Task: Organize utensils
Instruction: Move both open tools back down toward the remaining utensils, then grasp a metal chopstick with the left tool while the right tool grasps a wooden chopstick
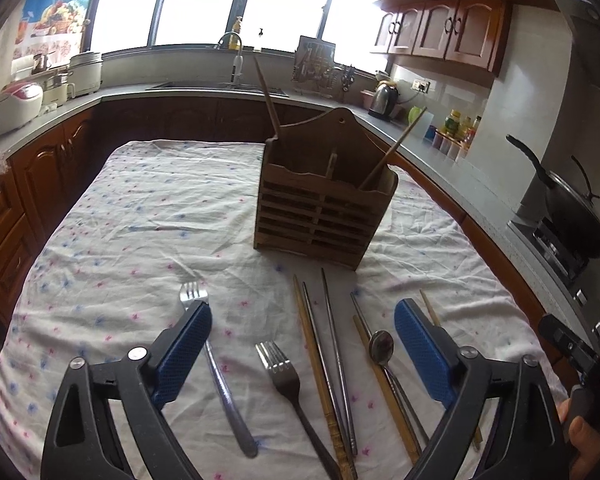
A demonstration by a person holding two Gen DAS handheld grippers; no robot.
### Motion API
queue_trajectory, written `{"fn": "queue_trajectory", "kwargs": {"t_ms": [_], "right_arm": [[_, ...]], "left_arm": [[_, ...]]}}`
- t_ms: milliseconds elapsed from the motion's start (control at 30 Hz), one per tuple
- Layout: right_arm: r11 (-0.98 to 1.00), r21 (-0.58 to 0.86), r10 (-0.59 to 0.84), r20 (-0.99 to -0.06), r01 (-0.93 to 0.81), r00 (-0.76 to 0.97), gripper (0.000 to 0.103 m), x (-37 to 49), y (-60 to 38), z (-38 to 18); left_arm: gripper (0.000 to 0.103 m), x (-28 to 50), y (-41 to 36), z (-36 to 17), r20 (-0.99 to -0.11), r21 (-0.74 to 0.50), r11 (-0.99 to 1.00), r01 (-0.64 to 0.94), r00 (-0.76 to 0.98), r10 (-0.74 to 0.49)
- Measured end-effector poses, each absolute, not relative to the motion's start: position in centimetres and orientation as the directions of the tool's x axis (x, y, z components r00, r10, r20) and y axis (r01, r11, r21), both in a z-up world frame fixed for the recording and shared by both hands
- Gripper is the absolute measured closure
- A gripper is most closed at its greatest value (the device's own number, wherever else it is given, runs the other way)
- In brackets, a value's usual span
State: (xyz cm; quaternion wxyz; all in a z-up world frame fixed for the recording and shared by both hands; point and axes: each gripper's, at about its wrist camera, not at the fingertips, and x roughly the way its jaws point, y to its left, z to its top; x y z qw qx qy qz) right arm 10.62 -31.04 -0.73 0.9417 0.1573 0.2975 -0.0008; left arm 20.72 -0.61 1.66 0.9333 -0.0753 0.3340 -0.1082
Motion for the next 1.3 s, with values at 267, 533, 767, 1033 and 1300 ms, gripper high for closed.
{"fn": "queue_trajectory", "kwargs": {"t_ms": [267,533,767,1033,1300], "right_arm": [[0.951,0.293,0.110,-0.631,0.104,0.768,0.034,14.6,-31.9,-1.9],[0.956,0.272,0.123,-0.708,0.107,0.695,0.051,18.5,-31.6,-4.2],[0.963,0.241,0.114,-0.774,0.123,0.622,0.061,21.0,-31.6,-6.9],[0.971,0.195,0.087,-0.821,0.134,0.565,0.073,23.2,-31.7,-8.7],[0.990,0.088,0.013,-0.839,0.113,0.545,0.082,24.0,-30.4,-9.8]], "left_arm": [[0.036,24.5,-2.7,0.6,-0.661,-0.199,0.959,0.201,0.695,-0.283],[0.052,29.8,-5.0,-1.5,-0.725,-0.171,0.952,0.255,0.621,-0.297],[0.066,34.3,-6.7,-4.4,-0.787,-0.175,0.950,0.257,0.544,-0.292],[0.075,37.5,-9.0,-6.8,-0.827,-0.129,0.949,0.287,0.497,-0.263],[0.085,39.1,-9.9,-8.4,-0.846,-0.107,0.950,0.293,0.475,-0.242]]}}
